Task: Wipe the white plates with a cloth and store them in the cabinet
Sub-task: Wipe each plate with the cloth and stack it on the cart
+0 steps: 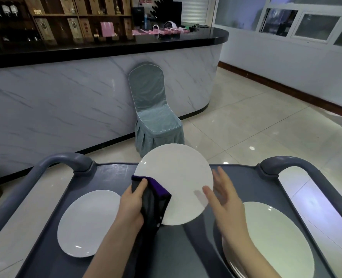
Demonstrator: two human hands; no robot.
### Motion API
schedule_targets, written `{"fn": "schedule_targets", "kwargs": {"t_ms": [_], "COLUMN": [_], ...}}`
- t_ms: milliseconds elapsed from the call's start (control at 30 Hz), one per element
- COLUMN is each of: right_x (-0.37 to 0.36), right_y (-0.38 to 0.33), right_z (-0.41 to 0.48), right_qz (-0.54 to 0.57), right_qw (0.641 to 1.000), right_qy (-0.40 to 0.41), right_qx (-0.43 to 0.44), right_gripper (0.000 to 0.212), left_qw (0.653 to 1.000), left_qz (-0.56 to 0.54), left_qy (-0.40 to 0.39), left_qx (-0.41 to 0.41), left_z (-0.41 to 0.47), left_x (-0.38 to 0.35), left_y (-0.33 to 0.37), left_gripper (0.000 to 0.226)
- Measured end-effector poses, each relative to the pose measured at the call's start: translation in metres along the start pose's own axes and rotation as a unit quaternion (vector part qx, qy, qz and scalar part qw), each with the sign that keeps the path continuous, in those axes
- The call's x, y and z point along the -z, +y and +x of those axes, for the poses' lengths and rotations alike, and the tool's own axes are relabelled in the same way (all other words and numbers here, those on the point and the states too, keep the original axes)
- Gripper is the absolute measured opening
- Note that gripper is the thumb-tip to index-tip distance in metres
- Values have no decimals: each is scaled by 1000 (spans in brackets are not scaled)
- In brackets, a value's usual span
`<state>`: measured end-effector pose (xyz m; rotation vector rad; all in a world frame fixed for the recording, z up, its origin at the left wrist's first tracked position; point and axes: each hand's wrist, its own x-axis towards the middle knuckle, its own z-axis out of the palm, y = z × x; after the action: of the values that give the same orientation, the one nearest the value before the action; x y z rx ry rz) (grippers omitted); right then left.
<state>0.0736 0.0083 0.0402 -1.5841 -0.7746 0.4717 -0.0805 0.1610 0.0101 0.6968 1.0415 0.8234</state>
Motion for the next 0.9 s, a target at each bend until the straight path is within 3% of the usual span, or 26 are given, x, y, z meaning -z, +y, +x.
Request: {"fn": "schedule_targets", "kwargs": {"t_ms": [33,67,133,200,333,400,467,600,667,767,900], "right_x": [8,14,23,24,20,19,16,11,9,4,-14], "right_y": [0,0,3,7,10,11,11,0,-2,-1,-6], "right_z": [-1,0,5,11,14,11,6,-5,-8,-10,-16], "right_qz": [-86,-193,-380,-474,-454,-443,-431,-372,-319,-126,10], "right_qw": [993,962,833,733,712,718,750,853,902,974,988], "right_qy": [-34,-82,-175,-237,-215,-201,-215,-230,-228,-187,-138], "right_qx": [79,177,360,426,491,498,455,286,179,24,-67], "right_gripper": [62,69,73,68,51,57,64,35,25,17,17], "left_qw": [1000,1000,998,995,989,989,990,995,997,999,963], "left_qz": [13,27,53,67,74,72,59,-16,-57,-23,138], "left_qy": [-5,-12,-32,-64,-100,-87,-76,-27,2,-7,-122], "left_qx": [-5,-6,10,38,79,92,106,98,49,-49,-198], "left_z": [3,5,8,10,7,6,7,9,9,1,-21], "left_x": [3,5,6,6,3,2,2,1,0,-9,-37], "left_y": [5,10,18,22,26,28,29,28,26,16,-6], "left_gripper": [13,13,15,16,16,17,17,16,16,22,46]}}
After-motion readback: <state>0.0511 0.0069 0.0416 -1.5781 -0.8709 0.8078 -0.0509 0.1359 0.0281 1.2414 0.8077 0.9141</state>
